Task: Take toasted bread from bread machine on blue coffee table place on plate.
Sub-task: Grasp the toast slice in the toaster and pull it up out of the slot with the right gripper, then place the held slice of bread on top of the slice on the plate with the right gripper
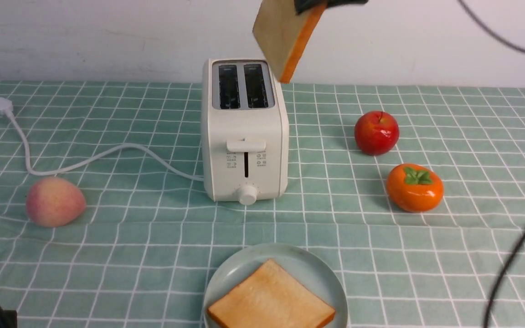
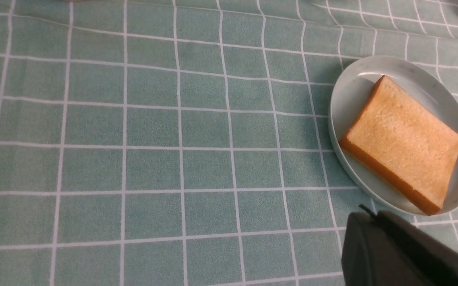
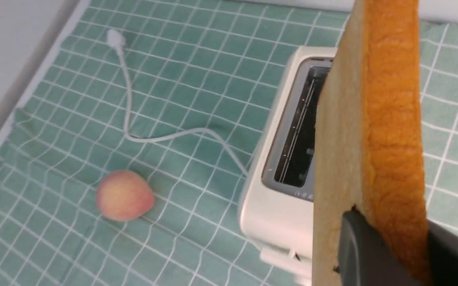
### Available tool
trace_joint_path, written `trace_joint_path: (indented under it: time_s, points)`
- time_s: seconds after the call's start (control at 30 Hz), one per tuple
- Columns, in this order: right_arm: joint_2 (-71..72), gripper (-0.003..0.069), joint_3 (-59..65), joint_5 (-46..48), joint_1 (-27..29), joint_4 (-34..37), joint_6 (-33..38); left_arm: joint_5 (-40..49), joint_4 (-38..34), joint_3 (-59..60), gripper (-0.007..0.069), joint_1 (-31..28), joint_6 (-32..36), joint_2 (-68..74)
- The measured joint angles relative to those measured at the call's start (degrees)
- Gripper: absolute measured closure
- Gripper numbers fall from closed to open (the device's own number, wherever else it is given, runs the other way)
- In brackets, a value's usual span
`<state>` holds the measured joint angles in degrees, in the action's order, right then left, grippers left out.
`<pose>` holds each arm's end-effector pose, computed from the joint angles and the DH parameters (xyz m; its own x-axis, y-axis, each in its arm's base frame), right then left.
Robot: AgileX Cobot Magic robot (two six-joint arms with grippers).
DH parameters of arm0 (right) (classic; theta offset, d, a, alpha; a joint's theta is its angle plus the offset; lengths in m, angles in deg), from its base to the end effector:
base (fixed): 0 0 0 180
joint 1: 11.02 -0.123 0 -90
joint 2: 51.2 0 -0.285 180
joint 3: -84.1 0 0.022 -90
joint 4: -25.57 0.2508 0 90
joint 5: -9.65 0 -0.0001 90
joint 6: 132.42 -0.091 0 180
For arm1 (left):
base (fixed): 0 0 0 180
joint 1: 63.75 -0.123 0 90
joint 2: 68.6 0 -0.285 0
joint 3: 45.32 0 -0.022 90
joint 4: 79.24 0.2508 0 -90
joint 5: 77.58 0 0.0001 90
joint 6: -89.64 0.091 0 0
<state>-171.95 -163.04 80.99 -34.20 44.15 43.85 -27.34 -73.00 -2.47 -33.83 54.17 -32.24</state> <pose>0.3628 0.1852 0.4858 -0.6102 -0.0835 -0.7878 -0.5083 0.8041 0.3084 0.0756 -0.0347 0.3030 -0.6983 -0.1984 -0.6878 0.0896 0.9290 -0.3590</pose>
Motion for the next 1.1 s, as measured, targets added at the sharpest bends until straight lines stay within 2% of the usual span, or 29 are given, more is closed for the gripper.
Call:
trace_joint_path:
  time_s: [0.1,0.23,0.47,0.67,0.9,1.1]
  points:
    - [5.36,0.0569,0.72,0.86,0.00,0.07,1.50,0.03,0.05,0.00,0.0638,0.00,0.00,0.00]
    - [14.40,0.0569,9.47,1.28,0.00,1.61,2.56,0.07,0.65,0.00,0.0638,0.00,0.00,0.00]
    - [26.87,0.0569,41.11,1.28,0.00,4.03,5.15,0.43,0.70,0.00,0.0638,0.00,0.00,0.00]
    - [25.94,0.0569,60.81,0.85,0.00,14.97,13.07,0.43,0.70,0.00,0.0638,0.00,0.17,0.00]
    - [18.19,0.0569,66.47,-0.74,0.00,27.14,24.37,0.44,0.29,0.00,0.0638,0.00,0.17,0.00]
    - [11.68,0.0566,66.47,-1.75,-0.77,29.45,26.13,1.47,-0.90,0.06,0.0638,0.00,0.17,0.00]
